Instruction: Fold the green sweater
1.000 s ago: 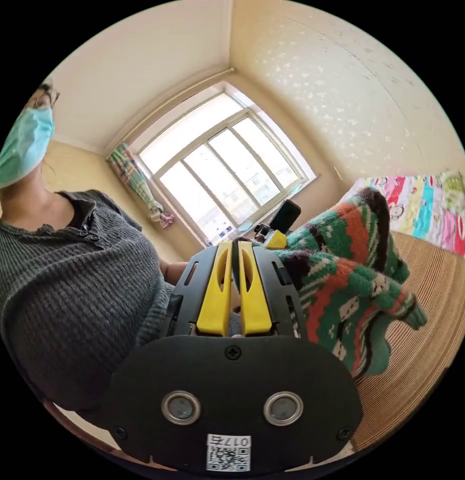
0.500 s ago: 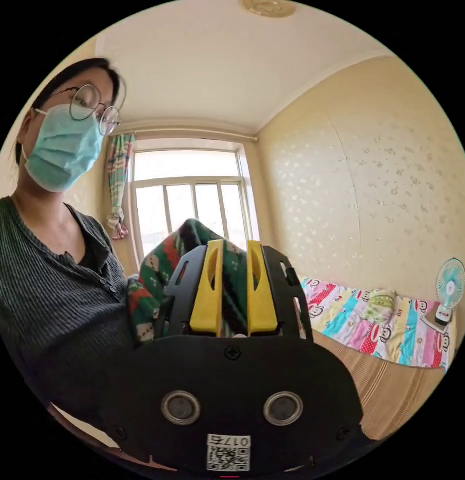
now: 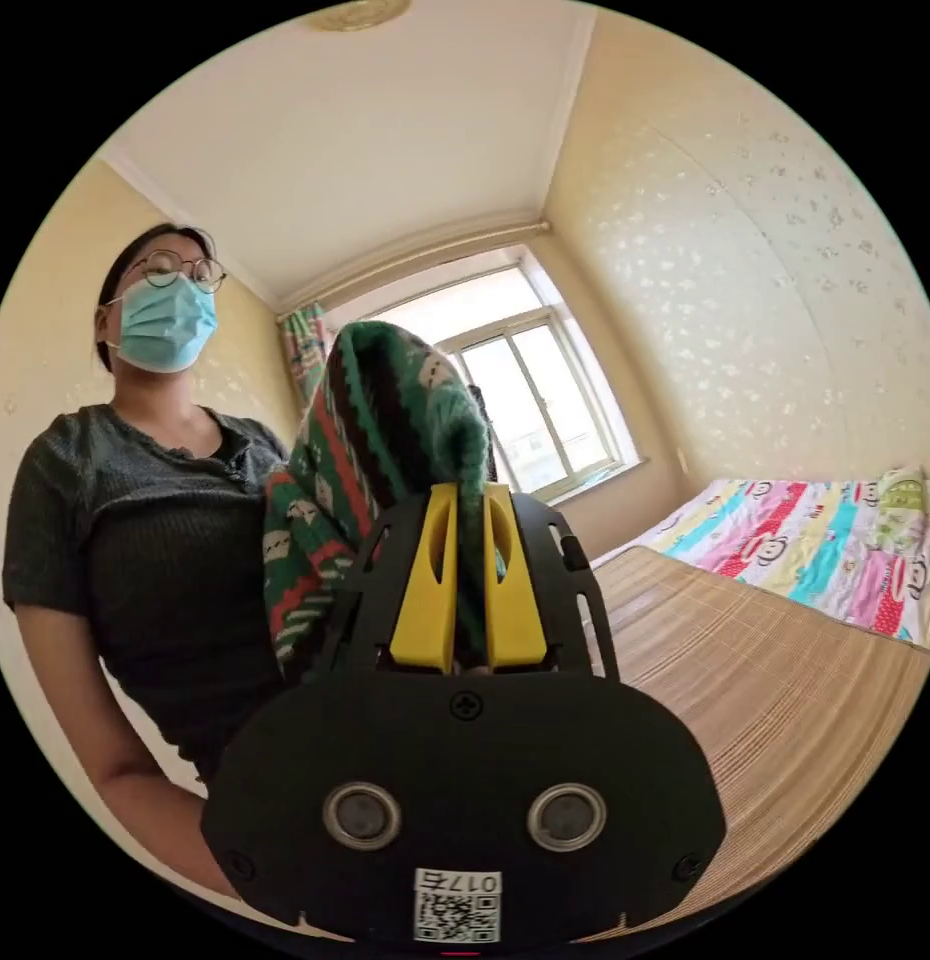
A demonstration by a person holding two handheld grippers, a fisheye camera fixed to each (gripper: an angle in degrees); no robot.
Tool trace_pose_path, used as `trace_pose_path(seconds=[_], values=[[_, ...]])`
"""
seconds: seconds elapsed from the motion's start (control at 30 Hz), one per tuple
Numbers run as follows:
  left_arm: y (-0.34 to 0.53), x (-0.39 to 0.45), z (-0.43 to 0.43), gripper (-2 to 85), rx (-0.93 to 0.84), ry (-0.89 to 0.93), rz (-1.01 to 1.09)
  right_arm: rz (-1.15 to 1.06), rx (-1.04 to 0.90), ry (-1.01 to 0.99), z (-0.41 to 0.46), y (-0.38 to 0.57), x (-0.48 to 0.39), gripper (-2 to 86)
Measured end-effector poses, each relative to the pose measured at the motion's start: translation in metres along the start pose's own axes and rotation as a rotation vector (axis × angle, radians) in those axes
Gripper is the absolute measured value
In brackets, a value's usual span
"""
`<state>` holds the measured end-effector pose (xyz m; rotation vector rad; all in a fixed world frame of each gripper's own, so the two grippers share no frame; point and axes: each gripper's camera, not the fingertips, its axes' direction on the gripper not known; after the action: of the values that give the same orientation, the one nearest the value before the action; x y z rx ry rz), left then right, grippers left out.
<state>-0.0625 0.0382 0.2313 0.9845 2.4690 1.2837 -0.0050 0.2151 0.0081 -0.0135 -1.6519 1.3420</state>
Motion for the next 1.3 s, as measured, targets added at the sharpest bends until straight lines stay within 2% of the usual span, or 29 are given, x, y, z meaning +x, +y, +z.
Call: trace_pose_path(seconds=[0.03,0.1,0.17,0.2,0.27,0.37,0.43,0.5,0.6,0.67,0.8,0.9,0.97,1.03,1.1,1.17,1.23,1.3], values=[[0.004,0.003,-0.005,7.0,0.003,-0.107,-0.061,0.008,-0.001,0.037,-0.001,-0.004,-0.002,3.9],[0.008,0.007,-0.016,7.2,0.031,-0.284,-0.177,0.01,0.015,0.247,-0.002,-0.02,-0.018,3.5],[0.016,0.02,-0.027,7.7,0.096,-0.606,-0.311,0.022,0.049,0.37,-0.002,-0.032,-0.029,3.5],[0.018,0.025,-0.027,7.9,0.105,-0.693,-0.333,0.032,0.087,0.423,-0.002,-0.039,-0.034,3.4],[0.03,0.04,-0.019,9.6,0.144,-1.039,-0.408,0.019,0.138,0.485,0.003,-0.046,-0.044,3.4],[0.047,0.041,-0.001,10.2,0.277,-1.234,-0.441,-0.048,0.164,0.619,0.023,-0.055,-0.065,3.4],[0.053,0.026,0.019,10.7,0.322,-1.267,-0.447,-0.07,0.153,0.703,0.044,-0.059,-0.073,3.4],[0.05,-0.004,0.055,10.9,0.278,-1.303,-0.425,-0.101,0.134,0.781,0.076,-0.057,-0.079,3.4],[0.034,-0.087,0.126,11.0,0.073,-1.339,-0.473,-0.15,0.124,0.868,0.116,-0.052,-0.088,3.4],[0.021,-0.163,0.179,15.6,-0.061,-1.408,-0.566,-0.212,0.108,0.96,0.136,-0.05,-0.096,3.5],[0.007,-0.24,0.246,18.1,-0.103,-1.471,-0.534,-0.262,0.1,1.07,0.169,-0.05,-0.11,3.6],[-0.003,-0.278,0.282,18.1,-0.095,-1.605,-0.491,-0.276,0.106,1.121,0.182,-0.048,-0.117,3.6],[-0.009,-0.307,0.304,17.8,-0.103,-1.729,-0.484,-0.261,0.11,1.116,0.185,-0.045,-0.12,3.6],[-0.013,-0.334,0.318,16.7,-0.135,-1.753,-0.501,-0.226,0.116,1.074,0.186,-0.041,-0.121,3.5],[-0.014,-0.361,0.333,12.2,-0.182,-1.706,-0.518,-0.194,0.112,1.037,0.19,-0.036,-0.122,3.5],[-0.011,-0.362,0.352,5.1,-0.112,-1.72,-0.437,-0.173,0.114,1.023,0.189,-0.032,-0.125,3.6],[-0.013,-0.344,0.353,4.6,-0.002,-1.633,-0.349,-0.139,0.148,0.936,0.173,-0.029,-0.128,3.7],[-0.02,-0.319,0.34,4.3,0.151,-1.432,-0.239,-0.137,0.192,0.764,0.146,-0.024,-0.135,4.1]])
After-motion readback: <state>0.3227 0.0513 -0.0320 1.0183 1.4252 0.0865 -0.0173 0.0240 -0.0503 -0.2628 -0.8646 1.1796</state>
